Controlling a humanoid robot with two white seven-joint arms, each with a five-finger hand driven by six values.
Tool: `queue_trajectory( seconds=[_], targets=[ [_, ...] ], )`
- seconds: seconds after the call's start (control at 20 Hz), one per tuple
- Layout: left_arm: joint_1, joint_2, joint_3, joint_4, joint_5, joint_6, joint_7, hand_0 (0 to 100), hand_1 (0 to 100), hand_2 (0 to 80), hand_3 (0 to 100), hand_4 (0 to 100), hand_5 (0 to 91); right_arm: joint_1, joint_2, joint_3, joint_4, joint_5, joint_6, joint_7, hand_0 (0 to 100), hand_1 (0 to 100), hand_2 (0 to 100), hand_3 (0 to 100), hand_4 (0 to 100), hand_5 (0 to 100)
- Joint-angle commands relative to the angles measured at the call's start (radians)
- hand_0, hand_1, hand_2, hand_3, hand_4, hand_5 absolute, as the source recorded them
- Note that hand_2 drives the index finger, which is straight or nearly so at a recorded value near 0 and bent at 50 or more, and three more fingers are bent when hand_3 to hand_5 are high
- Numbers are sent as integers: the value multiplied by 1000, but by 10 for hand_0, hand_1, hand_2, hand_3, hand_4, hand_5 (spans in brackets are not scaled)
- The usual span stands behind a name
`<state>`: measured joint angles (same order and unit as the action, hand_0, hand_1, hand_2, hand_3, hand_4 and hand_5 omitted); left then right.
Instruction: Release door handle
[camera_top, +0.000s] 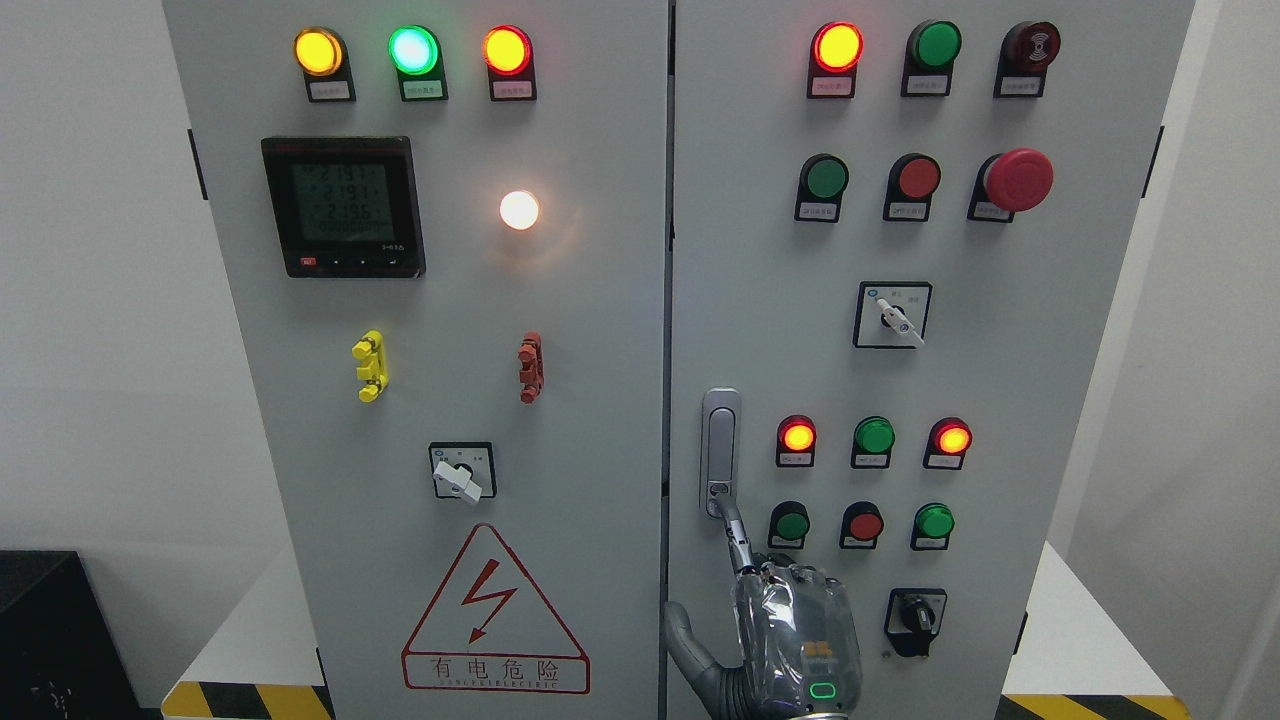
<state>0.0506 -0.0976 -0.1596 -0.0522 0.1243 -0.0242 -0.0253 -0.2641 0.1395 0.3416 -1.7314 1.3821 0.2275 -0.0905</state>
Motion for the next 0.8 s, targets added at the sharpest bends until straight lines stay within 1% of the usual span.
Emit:
queue_trajectory(
  seconds=[0.0, 0.75],
  targets=[
    [0, 1, 0, 0, 0, -5, -1, 0, 0, 43, 106, 4, 0, 2, 0, 0, 27, 0, 0, 0, 354, 250, 0, 784, 759, 760],
    [0, -1, 0, 0, 0, -3, -1, 0, 0, 43, 107, 4, 0, 8, 0, -1, 36, 0, 0, 2, 354, 250, 0, 788, 761, 760]
  ],
)
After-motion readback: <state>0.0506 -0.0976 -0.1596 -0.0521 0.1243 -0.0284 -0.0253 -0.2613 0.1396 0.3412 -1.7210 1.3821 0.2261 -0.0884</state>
